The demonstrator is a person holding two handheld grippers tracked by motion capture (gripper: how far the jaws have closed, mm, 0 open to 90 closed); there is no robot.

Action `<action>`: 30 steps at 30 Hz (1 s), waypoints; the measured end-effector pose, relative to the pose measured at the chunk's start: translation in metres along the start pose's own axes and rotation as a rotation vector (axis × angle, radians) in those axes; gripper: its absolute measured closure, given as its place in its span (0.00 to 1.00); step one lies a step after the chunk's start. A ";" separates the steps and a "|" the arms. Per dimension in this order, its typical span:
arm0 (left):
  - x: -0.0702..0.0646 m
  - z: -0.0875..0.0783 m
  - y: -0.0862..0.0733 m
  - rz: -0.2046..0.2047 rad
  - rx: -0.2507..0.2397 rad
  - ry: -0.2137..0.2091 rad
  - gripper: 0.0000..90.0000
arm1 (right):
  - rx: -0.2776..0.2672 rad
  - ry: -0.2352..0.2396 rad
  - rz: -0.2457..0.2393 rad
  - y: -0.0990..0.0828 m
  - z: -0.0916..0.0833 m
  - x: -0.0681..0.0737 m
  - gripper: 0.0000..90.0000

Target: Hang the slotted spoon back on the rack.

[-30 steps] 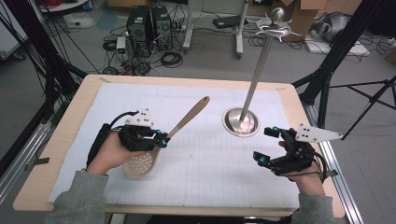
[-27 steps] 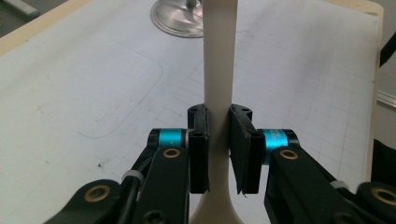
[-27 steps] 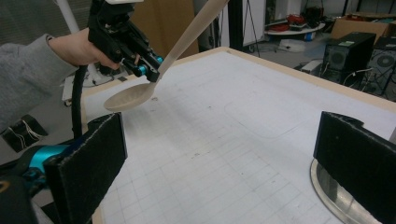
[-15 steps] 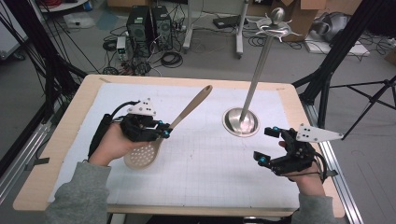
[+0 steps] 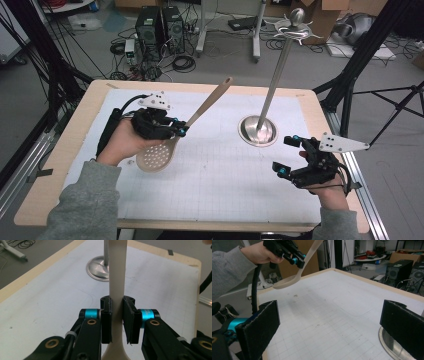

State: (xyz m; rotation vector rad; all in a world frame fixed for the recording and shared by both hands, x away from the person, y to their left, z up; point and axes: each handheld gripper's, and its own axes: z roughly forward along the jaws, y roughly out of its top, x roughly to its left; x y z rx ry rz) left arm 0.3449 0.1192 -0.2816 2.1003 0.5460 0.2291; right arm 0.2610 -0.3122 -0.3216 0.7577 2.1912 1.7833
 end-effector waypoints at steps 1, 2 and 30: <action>0.000 0.000 0.002 -0.008 -0.007 -0.005 0.87 | 0.000 0.001 -0.001 0.000 0.000 0.000 0.02; 0.000 0.000 0.003 -0.017 -0.012 -0.016 0.87 | -0.002 0.001 -0.001 0.000 0.000 0.000 0.02; 0.004 0.013 0.046 -0.058 0.005 -0.070 0.87 | -0.043 -0.010 -0.004 0.005 -0.010 -0.002 0.02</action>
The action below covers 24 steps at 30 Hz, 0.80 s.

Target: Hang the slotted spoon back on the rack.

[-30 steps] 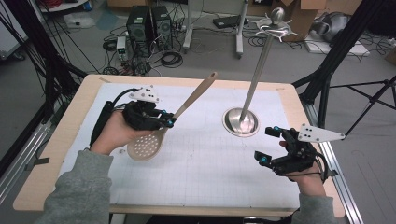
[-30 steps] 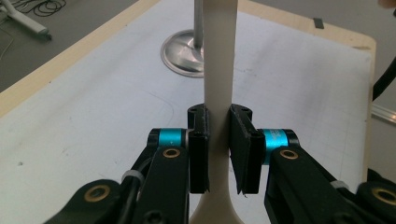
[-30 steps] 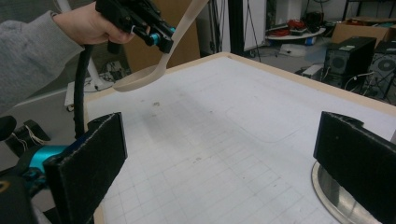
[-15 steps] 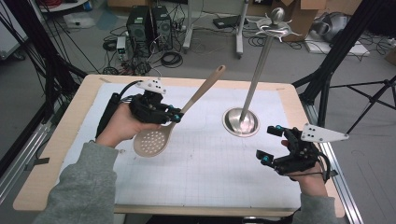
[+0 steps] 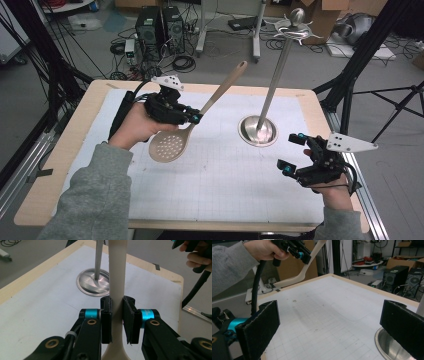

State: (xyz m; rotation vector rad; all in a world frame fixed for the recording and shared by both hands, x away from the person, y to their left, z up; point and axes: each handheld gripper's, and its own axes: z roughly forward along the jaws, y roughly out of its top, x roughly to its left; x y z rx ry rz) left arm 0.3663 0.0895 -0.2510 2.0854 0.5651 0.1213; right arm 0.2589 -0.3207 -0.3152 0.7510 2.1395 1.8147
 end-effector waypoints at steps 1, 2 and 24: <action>0.000 0.000 0.002 -0.004 0.002 0.004 0.87 | -0.006 0.000 0.003 0.000 0.000 0.000 0.02; 0.001 0.000 0.003 -0.004 0.003 0.007 0.87 | -0.006 -0.002 0.004 0.000 -0.001 0.000 0.02; 0.000 0.010 0.036 0.000 -0.046 -0.023 0.87 | -0.048 -0.003 0.019 0.001 -0.011 -0.004 0.02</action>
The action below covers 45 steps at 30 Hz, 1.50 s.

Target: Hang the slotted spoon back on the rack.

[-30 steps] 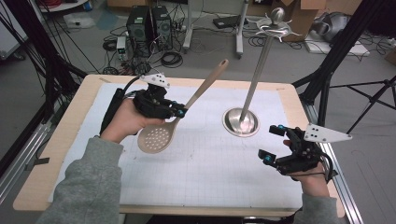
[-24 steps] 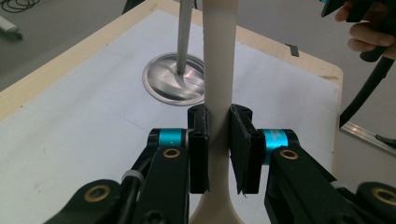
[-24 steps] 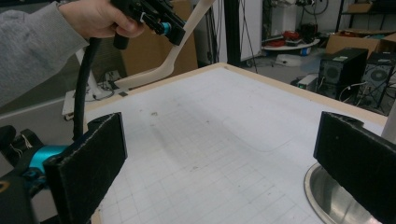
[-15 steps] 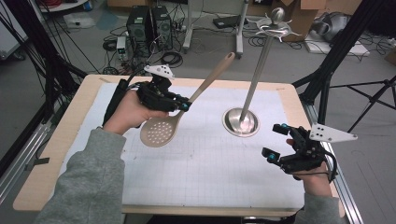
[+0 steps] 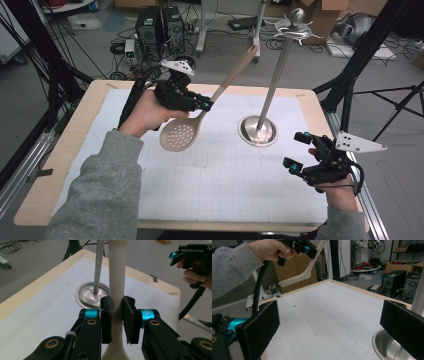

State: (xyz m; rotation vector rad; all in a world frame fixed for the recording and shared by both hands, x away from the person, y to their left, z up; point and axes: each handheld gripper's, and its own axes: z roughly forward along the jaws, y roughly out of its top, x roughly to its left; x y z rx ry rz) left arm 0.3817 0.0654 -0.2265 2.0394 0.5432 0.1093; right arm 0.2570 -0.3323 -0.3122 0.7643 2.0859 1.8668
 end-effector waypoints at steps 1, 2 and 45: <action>0.000 0.002 0.002 -0.003 0.002 -0.001 0.87 | -0.005 -0.002 -0.001 0.000 -0.001 0.000 0.02; 0.000 0.002 0.003 0.001 0.005 0.000 0.87 | -0.005 -0.003 0.001 0.000 -0.002 0.000 0.02; -0.003 0.016 0.031 0.017 -0.043 -0.014 0.87 | -0.028 0.043 0.008 0.002 -0.006 0.002 0.02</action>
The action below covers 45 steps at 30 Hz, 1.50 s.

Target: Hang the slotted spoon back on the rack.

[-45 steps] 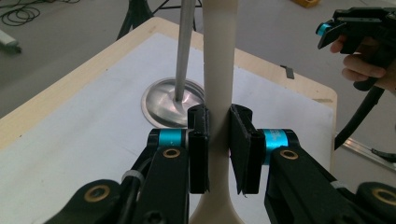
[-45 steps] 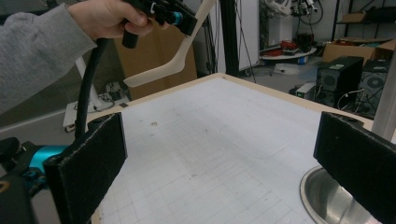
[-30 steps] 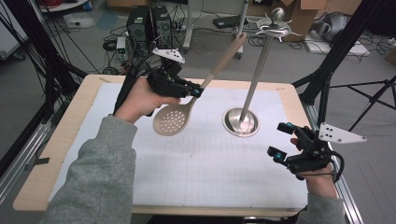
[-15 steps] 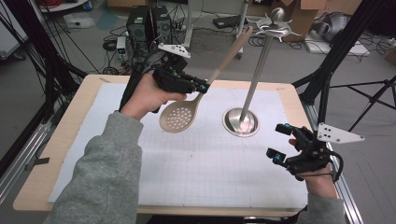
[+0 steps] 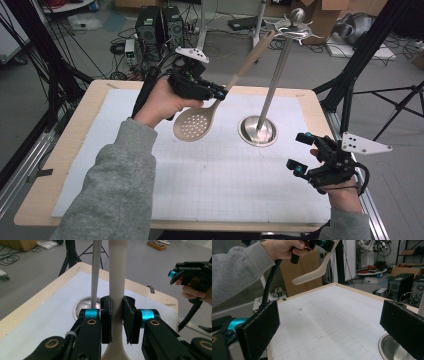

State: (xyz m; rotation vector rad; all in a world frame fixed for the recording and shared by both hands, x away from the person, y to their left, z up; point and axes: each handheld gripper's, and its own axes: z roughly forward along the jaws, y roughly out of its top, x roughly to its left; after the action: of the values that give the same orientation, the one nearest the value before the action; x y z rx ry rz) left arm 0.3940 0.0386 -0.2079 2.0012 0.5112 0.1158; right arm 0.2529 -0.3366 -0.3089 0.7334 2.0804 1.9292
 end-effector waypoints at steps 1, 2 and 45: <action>0.000 0.000 0.000 0.001 0.002 -0.001 0.87 | -0.001 0.001 -0.001 0.000 0.000 0.000 0.02; 0.000 0.001 0.000 0.001 0.000 -0.005 0.86 | -0.002 0.001 -0.003 0.000 0.000 0.000 0.02; -0.001 0.046 0.000 0.029 0.010 0.002 0.87 | 0.005 -0.003 0.004 -0.001 -0.001 -0.002 0.02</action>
State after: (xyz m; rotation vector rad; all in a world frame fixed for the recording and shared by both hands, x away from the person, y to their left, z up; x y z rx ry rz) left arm 0.4065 -0.0006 -0.2294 2.0190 0.4855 0.1332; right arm 0.2536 -0.3384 -0.3098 0.7416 2.0846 1.9241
